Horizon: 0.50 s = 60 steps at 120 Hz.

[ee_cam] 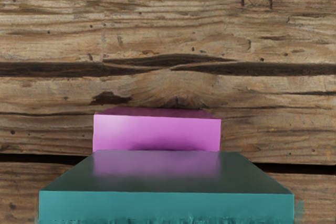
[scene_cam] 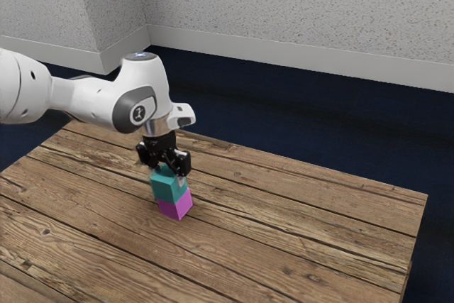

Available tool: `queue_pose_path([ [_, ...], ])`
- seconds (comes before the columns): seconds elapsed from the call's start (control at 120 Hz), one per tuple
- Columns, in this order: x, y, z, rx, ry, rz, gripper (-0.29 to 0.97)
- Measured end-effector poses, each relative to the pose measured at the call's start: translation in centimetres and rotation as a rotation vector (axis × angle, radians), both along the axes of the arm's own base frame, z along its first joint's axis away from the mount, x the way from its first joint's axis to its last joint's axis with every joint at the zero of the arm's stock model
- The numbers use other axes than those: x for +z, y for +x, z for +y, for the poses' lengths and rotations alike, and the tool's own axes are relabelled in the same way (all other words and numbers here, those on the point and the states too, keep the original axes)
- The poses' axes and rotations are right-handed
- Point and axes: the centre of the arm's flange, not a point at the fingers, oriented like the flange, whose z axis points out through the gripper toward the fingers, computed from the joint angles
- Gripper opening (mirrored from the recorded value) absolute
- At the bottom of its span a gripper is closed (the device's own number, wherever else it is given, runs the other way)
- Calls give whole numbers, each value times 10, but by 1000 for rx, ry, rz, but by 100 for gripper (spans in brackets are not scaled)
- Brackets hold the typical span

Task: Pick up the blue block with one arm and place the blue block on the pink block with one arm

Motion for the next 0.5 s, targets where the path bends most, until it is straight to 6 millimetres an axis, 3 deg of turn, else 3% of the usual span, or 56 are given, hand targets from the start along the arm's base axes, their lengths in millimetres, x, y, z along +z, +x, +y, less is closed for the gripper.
queue_pose_path([
  [0.117, 9, -1, 0, -10, -3, -7, 57],
  [0.233, 81, -10, 5, 9, -25, -73, 62],
  [0.292, 131, -7, 12, 33, -52, -110, 63],
  [0.392, 196, -17, 29, 61, -82, -135, 65],
  [0.5, 237, -24, 62, 102, -98, -122, 66],
])
